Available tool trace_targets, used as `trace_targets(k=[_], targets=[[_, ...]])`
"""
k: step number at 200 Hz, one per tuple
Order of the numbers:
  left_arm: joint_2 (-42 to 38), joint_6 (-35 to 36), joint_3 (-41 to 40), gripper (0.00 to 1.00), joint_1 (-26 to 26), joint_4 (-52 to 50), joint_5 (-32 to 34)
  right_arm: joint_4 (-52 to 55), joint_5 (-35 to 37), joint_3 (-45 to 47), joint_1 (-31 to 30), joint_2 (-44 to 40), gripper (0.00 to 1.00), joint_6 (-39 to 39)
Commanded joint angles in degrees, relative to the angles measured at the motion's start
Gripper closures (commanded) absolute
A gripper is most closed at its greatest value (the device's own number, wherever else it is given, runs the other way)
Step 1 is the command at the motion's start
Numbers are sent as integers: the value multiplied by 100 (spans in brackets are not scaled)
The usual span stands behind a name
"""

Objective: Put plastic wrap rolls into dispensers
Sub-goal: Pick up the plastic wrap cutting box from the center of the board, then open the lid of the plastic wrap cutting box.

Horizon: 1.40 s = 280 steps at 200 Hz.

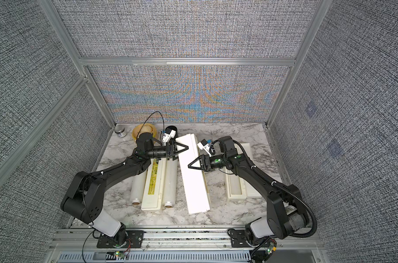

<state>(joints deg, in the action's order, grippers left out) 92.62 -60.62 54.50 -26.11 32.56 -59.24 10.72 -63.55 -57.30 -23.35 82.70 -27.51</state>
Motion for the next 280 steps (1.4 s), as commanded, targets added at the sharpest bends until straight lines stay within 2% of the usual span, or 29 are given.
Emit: trace_targets(k=[1,34,51,90,145,174,201,213,246,280], targets=[[12,-172,-35,0,-2,493,87,-156,21,-27,-9,7,18,-165],[145,-651,-51,20,-2,1127,46,-322,-26,-1,-2,-25,18,-271],[227,-940,-71,25,2,1572,25,-387,-62,-7,-11,-63,18,-289],[310,-1148,-62,28,3,1879,12,-689,-95,253,11,11,17,-529],[239,-1419,-255,28,30,2473,-26,-2277,-404,764,432,-112,15,-1590],[259,-1522,-233,28,70,2630,-41,-1910,-169,711,437,-88,15,-1410],[307,-1561,-208,28,171,2563,-54,-476,643,393,461,-106,15,-594],[307,-1593,-237,28,237,2558,-61,-424,825,458,500,-161,16,-550],[316,-1609,-249,29,364,2529,-153,-501,675,696,620,-239,15,-565],[297,-1459,-186,29,455,2171,-260,333,1190,523,664,-352,15,-66]])
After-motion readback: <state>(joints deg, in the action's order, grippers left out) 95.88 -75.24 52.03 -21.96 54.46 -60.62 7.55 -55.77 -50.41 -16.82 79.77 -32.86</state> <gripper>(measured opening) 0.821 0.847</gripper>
